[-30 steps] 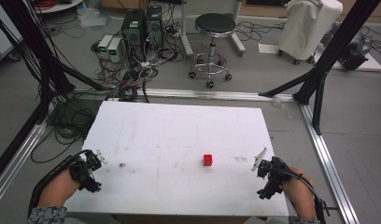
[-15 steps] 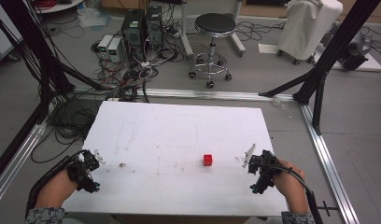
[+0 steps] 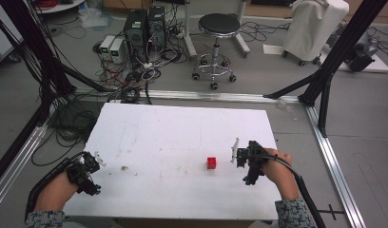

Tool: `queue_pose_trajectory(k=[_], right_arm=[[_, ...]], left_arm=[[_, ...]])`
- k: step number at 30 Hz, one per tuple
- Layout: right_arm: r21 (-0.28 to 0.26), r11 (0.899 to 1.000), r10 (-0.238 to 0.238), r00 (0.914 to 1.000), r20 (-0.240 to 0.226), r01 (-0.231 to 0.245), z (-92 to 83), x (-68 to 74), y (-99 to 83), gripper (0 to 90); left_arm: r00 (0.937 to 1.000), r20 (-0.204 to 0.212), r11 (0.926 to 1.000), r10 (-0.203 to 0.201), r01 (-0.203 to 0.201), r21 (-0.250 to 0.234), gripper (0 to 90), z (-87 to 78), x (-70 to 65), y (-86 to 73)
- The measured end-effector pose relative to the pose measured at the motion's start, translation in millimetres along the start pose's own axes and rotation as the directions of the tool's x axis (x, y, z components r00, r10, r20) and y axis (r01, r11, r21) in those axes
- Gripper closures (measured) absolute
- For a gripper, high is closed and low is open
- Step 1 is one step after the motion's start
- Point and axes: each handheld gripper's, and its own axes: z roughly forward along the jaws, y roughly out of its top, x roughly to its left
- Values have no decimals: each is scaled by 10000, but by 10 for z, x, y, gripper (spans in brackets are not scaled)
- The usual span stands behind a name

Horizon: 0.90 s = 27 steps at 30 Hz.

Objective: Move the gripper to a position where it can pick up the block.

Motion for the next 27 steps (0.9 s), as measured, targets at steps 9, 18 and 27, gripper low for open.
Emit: queue_pose_trajectory(k=[9, 18, 27], right_arm=[[136, 9955, -933, 9955, -145, 935, 22, -140, 348, 66], [93, 9818, -1890, 9813, -357, 1895, 122, -246, 631, 66], [-257, 9818, -1897, 9796, -660, 1884, 268, -378, 841, 66]], left_arm=[[10000, 7, 9999, -90, 90, -61, 218, -6, 14, -16], [9999, 52, 9999, -140, 141, -32, 218, -13, 37, -42], [9998, 24, 9998, -207, 207, -57, 218, -15, 50, -60]])
